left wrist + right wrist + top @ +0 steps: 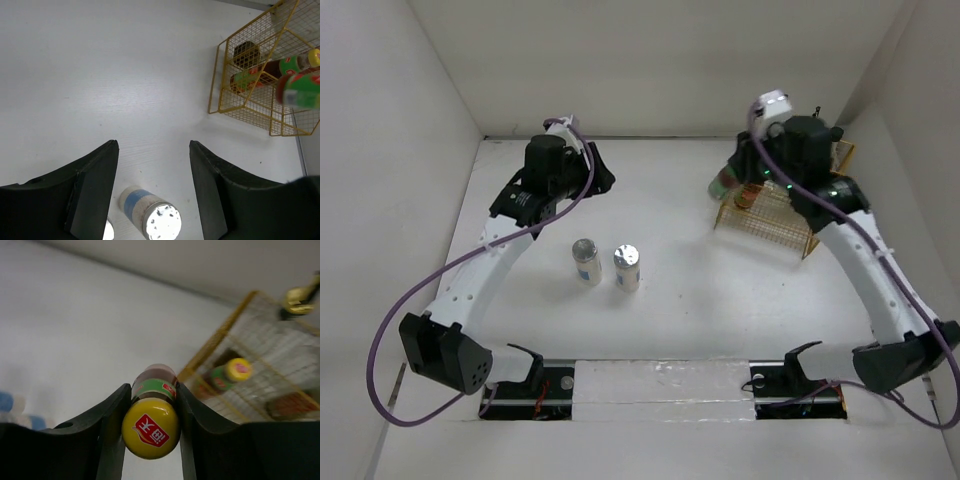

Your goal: Organize the condiment bottles

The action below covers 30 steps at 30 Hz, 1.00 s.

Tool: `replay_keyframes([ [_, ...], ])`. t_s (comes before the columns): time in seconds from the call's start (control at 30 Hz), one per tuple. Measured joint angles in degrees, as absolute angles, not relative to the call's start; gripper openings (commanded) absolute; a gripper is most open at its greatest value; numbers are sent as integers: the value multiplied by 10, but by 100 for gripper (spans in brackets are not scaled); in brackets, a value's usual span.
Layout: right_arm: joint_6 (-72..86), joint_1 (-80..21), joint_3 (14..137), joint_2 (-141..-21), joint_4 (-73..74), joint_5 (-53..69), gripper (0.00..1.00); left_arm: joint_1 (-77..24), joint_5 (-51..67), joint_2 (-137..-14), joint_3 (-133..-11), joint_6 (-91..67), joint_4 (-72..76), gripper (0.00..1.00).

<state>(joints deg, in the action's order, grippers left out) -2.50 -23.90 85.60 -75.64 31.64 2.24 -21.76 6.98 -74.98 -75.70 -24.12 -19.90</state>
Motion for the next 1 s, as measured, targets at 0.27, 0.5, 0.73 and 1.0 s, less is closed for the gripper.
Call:
replay_keyframes([
  [0.27, -17, -46, 942, -721, 324, 43, 0, -218, 71, -763, -781, -235, -196, 56],
  [0.5, 6, 61, 967, -785, 347, 90, 0, -218, 79, -780, -798, -234, -195, 56],
  [0.73, 13, 82, 966, -833, 342, 88, 0, -218, 86, -780, -798, -234, -195, 56],
  [1.0, 1, 69, 937, -841, 293, 48, 0, -218, 93, -780, -798, -234, -195, 56],
])
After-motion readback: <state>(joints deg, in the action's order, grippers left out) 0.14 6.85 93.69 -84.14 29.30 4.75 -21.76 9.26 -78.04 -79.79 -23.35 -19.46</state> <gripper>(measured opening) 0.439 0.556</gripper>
